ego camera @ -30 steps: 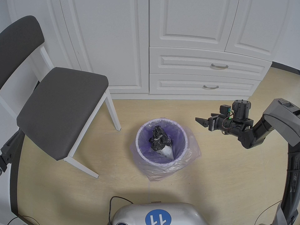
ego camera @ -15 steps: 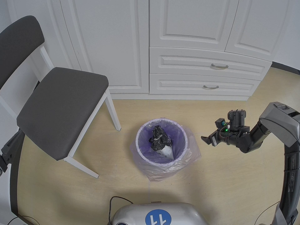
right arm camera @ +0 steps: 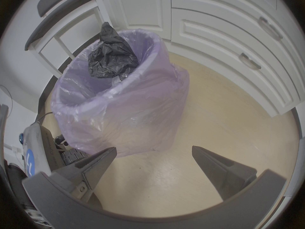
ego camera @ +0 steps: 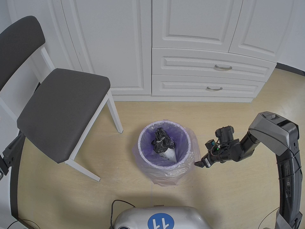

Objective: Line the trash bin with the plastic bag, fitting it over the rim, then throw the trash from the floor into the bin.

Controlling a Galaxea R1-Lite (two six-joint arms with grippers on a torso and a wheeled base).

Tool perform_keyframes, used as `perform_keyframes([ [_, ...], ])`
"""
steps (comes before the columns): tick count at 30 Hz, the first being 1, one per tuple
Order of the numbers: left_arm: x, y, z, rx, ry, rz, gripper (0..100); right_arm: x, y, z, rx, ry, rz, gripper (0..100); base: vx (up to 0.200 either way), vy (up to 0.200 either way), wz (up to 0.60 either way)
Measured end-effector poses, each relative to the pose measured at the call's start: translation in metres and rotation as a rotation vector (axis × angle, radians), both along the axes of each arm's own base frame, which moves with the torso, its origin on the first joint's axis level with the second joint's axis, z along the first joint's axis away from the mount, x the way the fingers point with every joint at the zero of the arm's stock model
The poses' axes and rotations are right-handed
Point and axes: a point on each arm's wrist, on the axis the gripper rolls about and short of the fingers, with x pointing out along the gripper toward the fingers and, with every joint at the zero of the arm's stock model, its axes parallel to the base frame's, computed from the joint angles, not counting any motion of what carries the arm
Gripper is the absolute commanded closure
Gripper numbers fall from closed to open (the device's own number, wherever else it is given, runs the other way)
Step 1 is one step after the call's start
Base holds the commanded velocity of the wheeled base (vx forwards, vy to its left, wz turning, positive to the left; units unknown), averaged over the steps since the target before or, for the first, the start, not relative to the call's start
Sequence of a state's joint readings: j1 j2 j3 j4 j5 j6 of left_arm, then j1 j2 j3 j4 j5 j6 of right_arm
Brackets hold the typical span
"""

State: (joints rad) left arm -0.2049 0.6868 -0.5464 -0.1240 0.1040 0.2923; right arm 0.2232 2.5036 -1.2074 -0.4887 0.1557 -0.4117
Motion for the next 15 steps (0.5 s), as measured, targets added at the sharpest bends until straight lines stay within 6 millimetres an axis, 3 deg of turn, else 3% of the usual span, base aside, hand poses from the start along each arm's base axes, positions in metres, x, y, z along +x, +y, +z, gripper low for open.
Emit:
perform_keyframes([
  [9,0.003,-0.001,-0.002,0.005,-0.013,0.001,0,0.055,0.004,0.014,0.079,-0.042,-0.050,0,0.000,0.000,0.00],
  [15,0.006,-0.001,-0.004,0.009,-0.010,0.002,0,0.089,0.000,-0.001,0.103,-0.036,-0.084,0,0.000,0.000,0.00],
])
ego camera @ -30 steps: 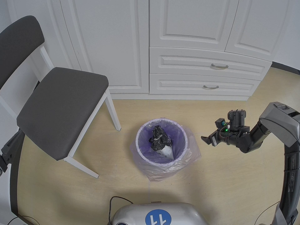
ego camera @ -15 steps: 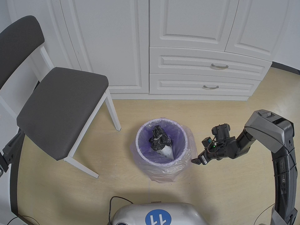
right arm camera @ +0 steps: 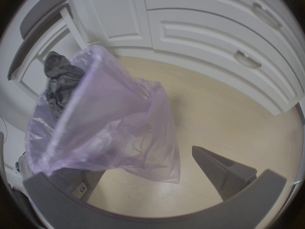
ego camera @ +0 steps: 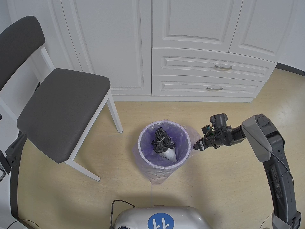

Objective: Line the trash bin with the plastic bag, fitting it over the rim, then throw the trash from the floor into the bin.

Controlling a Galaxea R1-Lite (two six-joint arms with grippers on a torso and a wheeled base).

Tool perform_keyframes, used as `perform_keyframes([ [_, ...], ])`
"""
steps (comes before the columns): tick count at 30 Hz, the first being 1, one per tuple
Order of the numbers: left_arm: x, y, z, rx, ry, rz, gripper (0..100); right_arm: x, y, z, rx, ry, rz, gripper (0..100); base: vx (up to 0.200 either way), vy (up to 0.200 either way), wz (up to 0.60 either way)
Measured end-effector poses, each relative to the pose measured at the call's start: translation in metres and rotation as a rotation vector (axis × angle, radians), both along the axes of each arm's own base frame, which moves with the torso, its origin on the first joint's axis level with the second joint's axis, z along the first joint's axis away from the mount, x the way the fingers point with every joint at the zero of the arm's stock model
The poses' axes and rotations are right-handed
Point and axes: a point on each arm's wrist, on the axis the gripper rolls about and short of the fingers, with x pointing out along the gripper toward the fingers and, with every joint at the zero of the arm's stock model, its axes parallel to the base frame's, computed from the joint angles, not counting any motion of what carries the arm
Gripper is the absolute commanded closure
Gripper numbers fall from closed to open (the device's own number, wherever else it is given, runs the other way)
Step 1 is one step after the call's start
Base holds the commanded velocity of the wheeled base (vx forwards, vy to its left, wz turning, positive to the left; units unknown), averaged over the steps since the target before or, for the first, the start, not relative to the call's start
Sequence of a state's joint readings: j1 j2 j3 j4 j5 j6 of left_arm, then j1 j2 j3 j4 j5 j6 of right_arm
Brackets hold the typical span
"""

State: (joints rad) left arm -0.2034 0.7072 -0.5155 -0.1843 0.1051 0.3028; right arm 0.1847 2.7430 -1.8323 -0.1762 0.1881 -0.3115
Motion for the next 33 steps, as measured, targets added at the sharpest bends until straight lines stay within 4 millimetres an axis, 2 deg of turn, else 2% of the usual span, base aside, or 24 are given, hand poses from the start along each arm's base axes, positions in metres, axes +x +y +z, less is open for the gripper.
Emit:
perform_keyframes([
  [9,0.005,-0.001,-0.004,0.007,0.023,0.001,0,0.008,-0.005,-0.055,0.036,0.129,-0.024,0,0.000,0.000,0.00],
  [14,0.007,-0.001,-0.006,0.010,0.033,0.001,0,0.006,-0.003,-0.069,0.097,0.157,0.000,0,0.000,0.000,0.00],
  [17,0.008,-0.002,-0.007,0.011,0.039,-0.001,0,0.008,-0.003,-0.070,0.104,0.140,0.001,0,0.000,0.000,0.00],
  [21,0.009,-0.002,-0.007,0.011,0.043,0.000,0,0.009,-0.011,-0.061,0.086,0.112,0.026,0,0.000,0.000,0.00],
  [25,0.009,-0.002,-0.006,0.010,0.037,-0.001,0,0.001,-0.032,-0.044,0.076,0.103,0.107,0,0.000,0.000,0.00],
  [33,0.008,-0.002,-0.002,0.000,-0.004,0.001,0,-0.020,-0.072,0.028,0.108,0.051,0.188,0,0.000,0.000,0.00],
])
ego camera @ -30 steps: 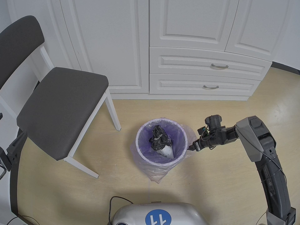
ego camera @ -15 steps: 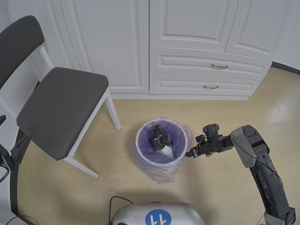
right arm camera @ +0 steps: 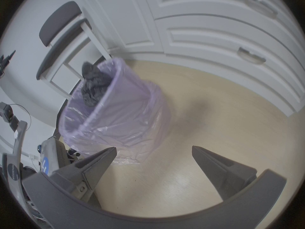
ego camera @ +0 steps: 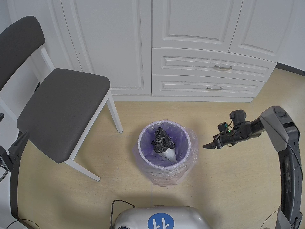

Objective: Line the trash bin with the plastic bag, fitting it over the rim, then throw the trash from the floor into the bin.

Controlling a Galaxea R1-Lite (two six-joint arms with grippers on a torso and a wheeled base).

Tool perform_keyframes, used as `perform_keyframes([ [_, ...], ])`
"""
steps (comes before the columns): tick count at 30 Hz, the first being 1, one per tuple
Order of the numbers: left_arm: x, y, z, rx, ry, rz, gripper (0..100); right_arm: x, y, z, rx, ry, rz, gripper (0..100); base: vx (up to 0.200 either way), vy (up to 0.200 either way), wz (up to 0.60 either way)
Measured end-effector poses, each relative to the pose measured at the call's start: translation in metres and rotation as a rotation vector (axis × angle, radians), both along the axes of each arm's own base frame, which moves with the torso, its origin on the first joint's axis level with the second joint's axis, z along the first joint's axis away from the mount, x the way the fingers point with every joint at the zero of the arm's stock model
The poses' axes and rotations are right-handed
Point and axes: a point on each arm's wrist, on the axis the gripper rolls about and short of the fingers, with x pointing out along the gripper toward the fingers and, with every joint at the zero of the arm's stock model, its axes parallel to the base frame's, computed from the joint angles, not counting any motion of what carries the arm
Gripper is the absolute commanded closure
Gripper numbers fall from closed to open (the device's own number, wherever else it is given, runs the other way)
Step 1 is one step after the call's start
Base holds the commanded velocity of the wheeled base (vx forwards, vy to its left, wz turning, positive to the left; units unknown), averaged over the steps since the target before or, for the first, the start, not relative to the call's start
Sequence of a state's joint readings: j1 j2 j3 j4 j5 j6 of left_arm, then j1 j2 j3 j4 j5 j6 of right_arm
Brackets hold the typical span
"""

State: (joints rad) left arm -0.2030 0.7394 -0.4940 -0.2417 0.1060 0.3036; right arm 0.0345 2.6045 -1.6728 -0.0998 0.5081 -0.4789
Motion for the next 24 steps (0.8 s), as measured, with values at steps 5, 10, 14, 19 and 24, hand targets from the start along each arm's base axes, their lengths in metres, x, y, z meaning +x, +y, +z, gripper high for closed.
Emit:
perform_keyframes([
  [5,-0.001,0.000,0.001,-0.003,-0.013,0.001,0,0.000,-0.003,0.029,0.051,-0.006,-0.081,0,0.000,0.000,0.00],
  [10,-0.002,0.001,0.002,-0.004,-0.019,0.003,0,0.013,0.012,0.035,0.145,0.035,-0.216,0,0.000,0.000,0.00],
  [14,-0.002,0.001,0.002,-0.004,-0.020,0.003,0,0.023,0.033,0.014,0.148,0.061,-0.225,0,0.000,0.000,0.00],
  [19,-0.002,0.000,0.001,-0.004,-0.019,0.002,0,0.031,0.048,-0.027,0.075,0.108,-0.263,0,0.000,0.000,0.00],
  [24,-0.001,0.000,0.000,-0.001,-0.011,0.002,0,0.029,0.059,-0.067,0.001,0.145,-0.246,0,0.000,0.000,0.00],
])
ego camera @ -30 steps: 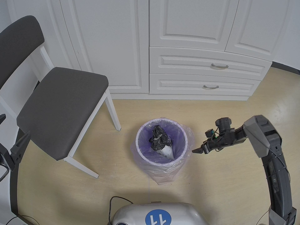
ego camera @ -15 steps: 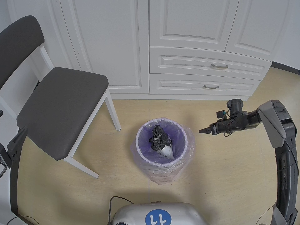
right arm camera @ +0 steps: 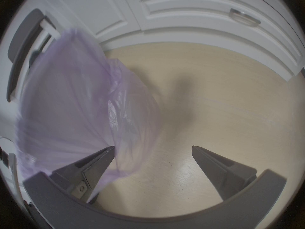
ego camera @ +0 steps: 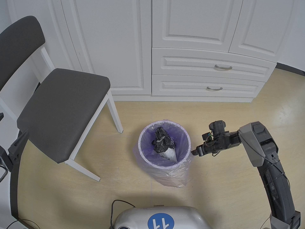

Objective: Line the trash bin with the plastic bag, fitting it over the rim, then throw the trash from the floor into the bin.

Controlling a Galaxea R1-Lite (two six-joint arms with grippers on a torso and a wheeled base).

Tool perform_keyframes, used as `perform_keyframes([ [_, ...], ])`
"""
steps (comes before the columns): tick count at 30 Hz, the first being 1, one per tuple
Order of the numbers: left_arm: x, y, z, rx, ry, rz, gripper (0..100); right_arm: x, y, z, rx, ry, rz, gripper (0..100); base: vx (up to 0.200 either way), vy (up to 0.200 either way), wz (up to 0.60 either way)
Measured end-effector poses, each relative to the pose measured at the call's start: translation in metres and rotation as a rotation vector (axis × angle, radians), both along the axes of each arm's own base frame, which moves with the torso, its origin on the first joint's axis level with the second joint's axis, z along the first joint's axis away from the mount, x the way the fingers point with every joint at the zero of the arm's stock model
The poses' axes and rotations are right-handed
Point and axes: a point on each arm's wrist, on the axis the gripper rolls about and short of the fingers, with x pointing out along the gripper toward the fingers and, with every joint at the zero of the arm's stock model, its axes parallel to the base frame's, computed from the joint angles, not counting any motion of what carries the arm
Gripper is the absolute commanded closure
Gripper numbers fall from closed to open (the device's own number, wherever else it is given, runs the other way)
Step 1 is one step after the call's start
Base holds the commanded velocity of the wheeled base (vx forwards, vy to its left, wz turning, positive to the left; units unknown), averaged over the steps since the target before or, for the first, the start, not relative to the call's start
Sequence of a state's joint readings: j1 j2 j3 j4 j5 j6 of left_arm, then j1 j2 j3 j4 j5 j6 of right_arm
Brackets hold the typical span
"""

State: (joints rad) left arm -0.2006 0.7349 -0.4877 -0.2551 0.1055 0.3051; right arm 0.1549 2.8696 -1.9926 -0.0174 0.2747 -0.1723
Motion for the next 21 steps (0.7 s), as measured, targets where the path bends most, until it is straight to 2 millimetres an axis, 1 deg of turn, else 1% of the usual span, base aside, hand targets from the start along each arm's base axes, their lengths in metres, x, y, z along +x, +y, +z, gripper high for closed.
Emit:
perform_keyframes([
  [2,0.001,0.000,0.000,0.007,0.001,0.000,0,-0.001,0.002,-0.012,-0.009,0.006,0.006,0,0.000,0.000,0.00],
  [5,0.001,0.000,-0.001,0.014,0.005,0.001,0,-0.001,0.006,-0.023,-0.001,-0.002,0.011,0,0.000,0.000,0.00],
  [12,0.003,-0.001,-0.002,0.018,0.013,0.001,0,0.002,0.020,-0.033,0.083,-0.064,-0.035,0,0.000,0.000,0.00],
  [14,0.004,-0.001,-0.003,0.019,0.016,0.001,0,0.002,0.025,-0.037,0.084,-0.069,-0.038,0,0.000,0.000,0.00],
  [17,0.004,-0.001,-0.003,0.019,0.017,0.001,0,0.002,0.025,-0.038,0.052,-0.084,-0.044,0,0.000,0.000,0.00],
  [21,0.004,-0.001,-0.003,0.020,0.019,0.001,0,0.003,0.016,-0.026,0.023,-0.103,-0.041,0,0.000,0.000,0.00],
])
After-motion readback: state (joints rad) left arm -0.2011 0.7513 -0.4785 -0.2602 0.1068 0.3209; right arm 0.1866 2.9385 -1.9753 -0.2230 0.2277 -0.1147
